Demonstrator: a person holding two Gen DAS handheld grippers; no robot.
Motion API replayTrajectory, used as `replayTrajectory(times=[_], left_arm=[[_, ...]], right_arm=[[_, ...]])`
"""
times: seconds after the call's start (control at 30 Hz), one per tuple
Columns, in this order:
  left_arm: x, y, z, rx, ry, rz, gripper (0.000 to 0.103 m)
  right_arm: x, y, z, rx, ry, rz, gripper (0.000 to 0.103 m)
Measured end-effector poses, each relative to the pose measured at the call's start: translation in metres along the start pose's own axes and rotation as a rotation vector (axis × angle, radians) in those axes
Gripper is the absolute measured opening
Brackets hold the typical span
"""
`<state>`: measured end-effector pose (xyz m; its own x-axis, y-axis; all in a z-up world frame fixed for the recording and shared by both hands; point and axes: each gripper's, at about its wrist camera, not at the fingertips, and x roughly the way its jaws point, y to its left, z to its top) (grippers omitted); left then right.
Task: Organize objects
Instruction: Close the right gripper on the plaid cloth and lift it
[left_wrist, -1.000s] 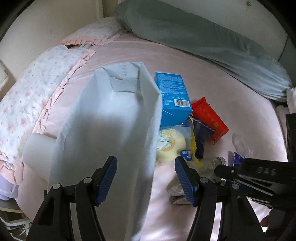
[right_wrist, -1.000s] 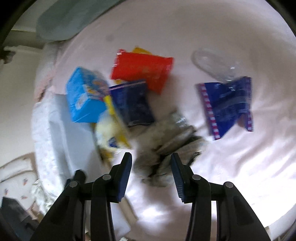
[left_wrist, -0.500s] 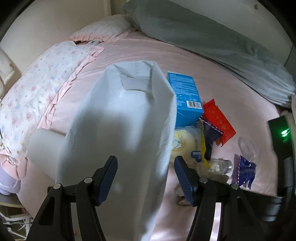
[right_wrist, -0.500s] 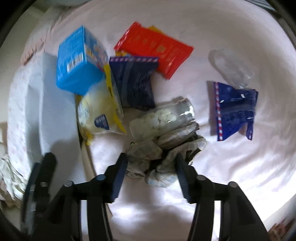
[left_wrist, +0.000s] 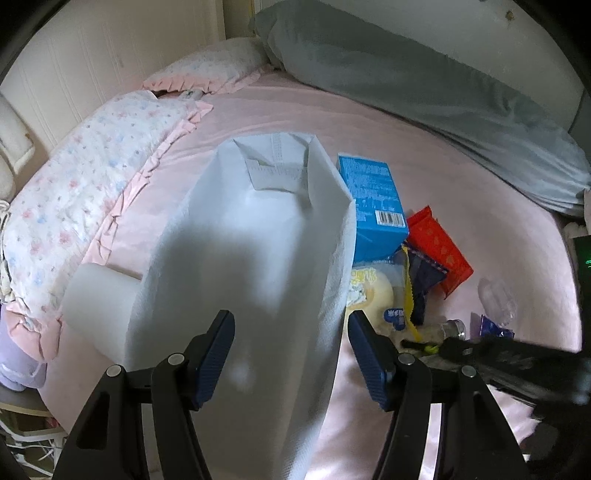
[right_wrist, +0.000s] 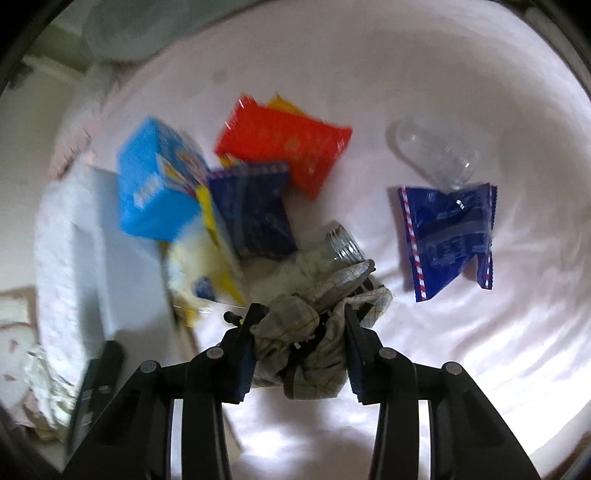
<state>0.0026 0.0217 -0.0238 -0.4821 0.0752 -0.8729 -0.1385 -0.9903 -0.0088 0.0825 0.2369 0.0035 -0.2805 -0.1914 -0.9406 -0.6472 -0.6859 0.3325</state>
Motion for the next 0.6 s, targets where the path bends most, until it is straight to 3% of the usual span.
replayTrajectory(times=[0.23, 0.4, 0.53, 0.6], left_arm=[[-0.020, 0.005, 0.003, -0.014, -0.074, -0.049, 0.061], [-0.027, 0.020, 0.004, -0.038, -0.078, 0.008, 0.061], [-0.026, 0.046, 0.005, -0.098, -0.060, 0.078, 0.061], [-0.027, 0.058, 0.005, -0.119, -0.065, 0.128, 0.061]], right_arm=[[-0.084, 0.019, -0.008, -0.111, -0.348, 0.233, 0.041], [-0.099, 0.066, -0.032, -0.341, -0.530, 0.257, 0.041], [-0.093, 0.097, -0.047, -0.449, -0.550, 0.301, 0.041], [-0.084, 0.111, -0.055, -0.503, -0.555, 0.283, 0.041]])
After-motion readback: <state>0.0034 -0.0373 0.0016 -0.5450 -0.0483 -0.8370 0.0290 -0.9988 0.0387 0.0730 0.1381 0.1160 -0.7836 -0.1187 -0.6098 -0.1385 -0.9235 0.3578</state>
